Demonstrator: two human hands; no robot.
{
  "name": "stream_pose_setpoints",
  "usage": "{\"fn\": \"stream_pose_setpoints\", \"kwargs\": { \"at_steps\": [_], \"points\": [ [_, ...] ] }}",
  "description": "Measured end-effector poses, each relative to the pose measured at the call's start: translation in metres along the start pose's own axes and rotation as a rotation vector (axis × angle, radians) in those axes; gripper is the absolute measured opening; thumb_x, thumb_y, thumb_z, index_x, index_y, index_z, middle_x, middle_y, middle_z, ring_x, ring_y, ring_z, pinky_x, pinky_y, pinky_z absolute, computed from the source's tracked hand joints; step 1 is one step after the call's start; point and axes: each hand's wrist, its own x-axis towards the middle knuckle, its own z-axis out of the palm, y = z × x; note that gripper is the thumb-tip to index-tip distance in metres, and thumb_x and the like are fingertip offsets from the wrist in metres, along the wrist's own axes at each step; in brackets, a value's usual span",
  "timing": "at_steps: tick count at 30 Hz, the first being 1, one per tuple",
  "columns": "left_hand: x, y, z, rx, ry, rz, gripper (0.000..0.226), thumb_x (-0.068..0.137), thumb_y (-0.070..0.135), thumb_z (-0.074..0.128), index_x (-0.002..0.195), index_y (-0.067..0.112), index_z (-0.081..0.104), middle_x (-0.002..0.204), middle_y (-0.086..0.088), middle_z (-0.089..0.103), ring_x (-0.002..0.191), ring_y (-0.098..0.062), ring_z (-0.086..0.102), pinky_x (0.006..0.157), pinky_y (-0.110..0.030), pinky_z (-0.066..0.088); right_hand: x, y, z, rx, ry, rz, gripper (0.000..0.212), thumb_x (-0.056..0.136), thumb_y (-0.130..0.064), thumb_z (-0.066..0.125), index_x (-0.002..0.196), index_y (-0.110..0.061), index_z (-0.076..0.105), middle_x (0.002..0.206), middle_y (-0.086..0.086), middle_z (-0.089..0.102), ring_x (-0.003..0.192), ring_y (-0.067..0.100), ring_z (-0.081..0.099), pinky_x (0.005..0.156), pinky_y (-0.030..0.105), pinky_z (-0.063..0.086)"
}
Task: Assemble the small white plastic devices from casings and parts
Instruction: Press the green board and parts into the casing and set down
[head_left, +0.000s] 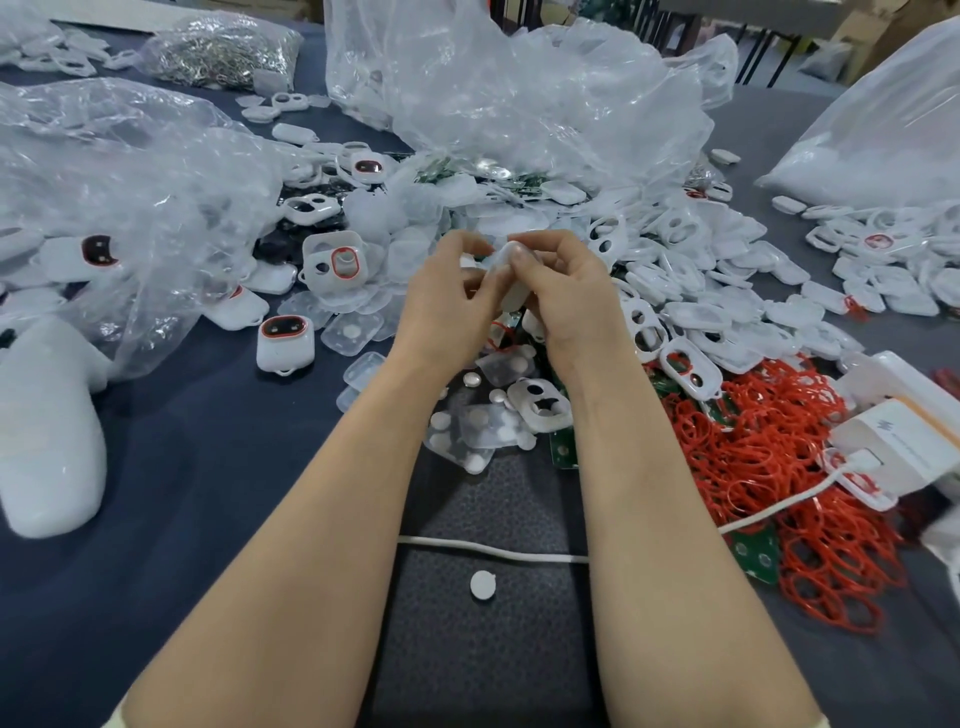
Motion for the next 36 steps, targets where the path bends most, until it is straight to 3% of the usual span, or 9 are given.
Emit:
{"fn": "stream_pose_setpoints", "kwargs": {
  "at_steps": [4, 6, 9, 13, 18, 23, 27, 31, 36],
  "points": [
    [0.000, 0.000, -0.001, -0.202, -0.033, -0.097, 0.007, 0.093, 0.014, 0.062, 0.088, 0.018, 0.058, 0.085, -0.006, 0.071, 0.079, -0.018, 0.067, 0.084, -0.036, 0.056, 0.003, 0.000, -0.003, 0.088, 0.069, 0.045, 0.013, 0.094, -0.007, 0.056, 0.087, -0.016, 0.060, 0.086, 0.005, 0.054, 0.086, 0.023, 0.055, 0.077, 0.035, 0.049],
    [0.001, -0.001, 0.000, -0.223, 0.008, -0.115, 0.013, 0.093, 0.010, 0.061, 0.083, 0.018, 0.059, 0.080, -0.006, 0.070, 0.076, -0.018, 0.069, 0.082, -0.035, 0.057, 0.003, 0.000, -0.003, 0.098, 0.069, 0.047, 0.009, 0.095, -0.007, 0.055, 0.091, -0.013, 0.060, 0.086, 0.006, 0.056, 0.086, 0.023, 0.055, 0.076, 0.034, 0.050],
    [0.003, -0.002, -0.001, -0.309, 0.078, -0.169, 0.014, 0.092, 0.007, 0.061, 0.082, 0.016, 0.058, 0.073, -0.004, 0.070, 0.066, -0.013, 0.069, 0.074, -0.029, 0.058, 0.003, 0.000, -0.004, 0.191, 0.021, 0.125, 0.009, 0.095, -0.010, 0.055, 0.103, -0.009, 0.059, 0.103, 0.016, 0.061, 0.089, 0.023, 0.060, 0.070, 0.026, 0.053],
    [0.005, -0.002, -0.003, -0.576, 0.132, -0.234, 0.012, 0.093, 0.003, 0.058, 0.082, 0.008, 0.057, 0.059, 0.002, 0.069, 0.059, -0.011, 0.068, 0.060, -0.022, 0.057, -0.002, 0.005, 0.001, 0.082, -0.185, 0.168, 0.016, 0.095, -0.006, 0.053, 0.106, 0.004, 0.059, 0.090, 0.019, 0.059, 0.069, 0.024, 0.057, 0.059, 0.029, 0.050],
    [0.004, 0.003, -0.003, -0.740, 0.126, -0.284, 0.014, 0.093, 0.000, 0.056, 0.080, 0.006, 0.056, 0.057, 0.000, 0.068, 0.059, -0.009, 0.069, 0.062, -0.018, 0.056, -0.001, 0.008, 0.000, 0.031, -0.162, 0.097, 0.015, 0.094, -0.006, 0.057, 0.106, -0.001, 0.063, 0.085, 0.013, 0.066, 0.071, 0.014, 0.067, 0.066, 0.022, 0.057],
    [0.001, 0.004, -0.003, -0.726, 0.143, -0.298, 0.014, 0.094, 0.001, 0.056, 0.081, 0.007, 0.055, 0.056, 0.002, 0.067, 0.057, -0.007, 0.067, 0.063, -0.017, 0.056, -0.002, 0.008, 0.002, -0.008, -0.176, 0.113, 0.020, 0.098, -0.015, 0.051, 0.105, 0.000, 0.063, 0.092, 0.019, 0.065, 0.080, 0.023, 0.063, 0.073, 0.029, 0.055],
    [0.002, 0.004, -0.003, -0.700, 0.115, -0.302, 0.013, 0.094, 0.002, 0.056, 0.083, 0.008, 0.055, 0.056, 0.003, 0.067, 0.057, -0.006, 0.066, 0.064, -0.015, 0.056, 0.000, 0.008, 0.006, -0.048, -0.062, 0.089, 0.033, 0.102, -0.022, 0.043, 0.088, -0.004, 0.066, 0.090, 0.021, 0.067, 0.079, 0.024, 0.066, 0.077, 0.034, 0.058],
    [0.003, 0.004, -0.002, -0.690, 0.108, -0.295, 0.012, 0.094, 0.004, 0.058, 0.083, 0.009, 0.055, 0.059, 0.002, 0.066, 0.058, -0.007, 0.065, 0.067, -0.016, 0.056, 0.003, 0.014, 0.009, -0.317, 0.079, -0.039, 0.047, 0.102, -0.027, 0.042, 0.086, 0.013, 0.061, 0.087, 0.031, 0.065, 0.087, 0.044, 0.063, 0.084, 0.058, 0.050],
    [0.002, 0.002, -0.003, -0.596, 0.108, -0.244, 0.013, 0.094, 0.002, 0.056, 0.083, 0.009, 0.055, 0.060, 0.001, 0.068, 0.060, -0.008, 0.067, 0.066, -0.018, 0.056, -0.001, 0.008, 0.013, -0.203, 0.039, 0.000, 0.037, 0.103, -0.029, 0.039, 0.095, -0.003, 0.063, 0.101, 0.024, 0.065, 0.092, 0.034, 0.063, 0.090, 0.053, 0.051]
  ]
}}
